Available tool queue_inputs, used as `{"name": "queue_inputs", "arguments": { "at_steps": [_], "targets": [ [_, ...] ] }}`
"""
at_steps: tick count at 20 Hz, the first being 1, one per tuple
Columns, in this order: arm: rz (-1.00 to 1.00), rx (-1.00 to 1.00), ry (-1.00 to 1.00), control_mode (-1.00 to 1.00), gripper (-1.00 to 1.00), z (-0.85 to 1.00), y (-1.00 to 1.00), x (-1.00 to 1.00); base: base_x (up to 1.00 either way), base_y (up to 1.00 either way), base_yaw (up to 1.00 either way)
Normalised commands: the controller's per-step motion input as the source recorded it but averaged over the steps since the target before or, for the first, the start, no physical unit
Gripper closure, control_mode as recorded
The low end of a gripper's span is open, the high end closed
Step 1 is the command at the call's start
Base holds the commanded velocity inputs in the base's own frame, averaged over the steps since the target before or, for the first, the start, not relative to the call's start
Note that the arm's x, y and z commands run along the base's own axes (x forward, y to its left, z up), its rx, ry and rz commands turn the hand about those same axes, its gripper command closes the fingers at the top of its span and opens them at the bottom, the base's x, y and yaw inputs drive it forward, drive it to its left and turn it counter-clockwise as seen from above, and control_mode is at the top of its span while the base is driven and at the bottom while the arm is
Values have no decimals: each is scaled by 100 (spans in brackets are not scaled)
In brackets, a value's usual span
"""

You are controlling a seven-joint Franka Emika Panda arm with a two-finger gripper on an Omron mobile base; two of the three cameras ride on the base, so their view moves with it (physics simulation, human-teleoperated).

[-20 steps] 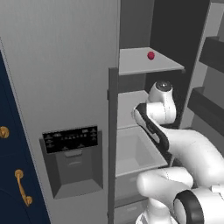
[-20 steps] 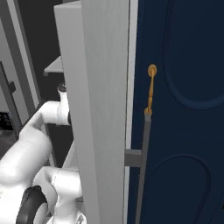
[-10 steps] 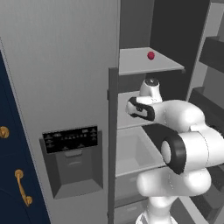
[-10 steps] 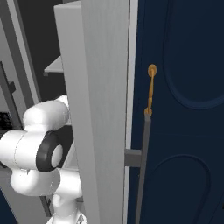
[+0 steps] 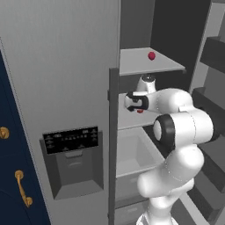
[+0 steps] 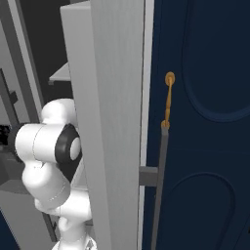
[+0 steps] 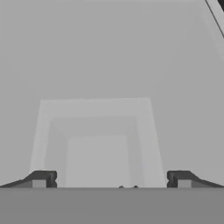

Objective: Take the strawberry from the fridge and place it on top of the pancake, located on the dining counter.

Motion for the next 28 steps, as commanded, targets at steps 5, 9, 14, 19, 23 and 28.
{"name": "queue_inputs", "arguments": {
  "at_steps": [5,9,14,19,23,28],
  "targets": [
    [6,0,-13,-100,-100,-37,-3,-64,0,0,0],
    [4,0,-7,-100,-100,-38,0,-25,0,0,0],
    [2,0,0,-100,-100,-30,0,16,0,0,0],
    [0,0,-1,-100,100,-43,0,-32,0,0,0],
    [0,0,-4,-100,100,-30,1,-30,0,0,0],
    [0,0,-20,-100,100,15,31,-32,0,0,0]
  ]
}}
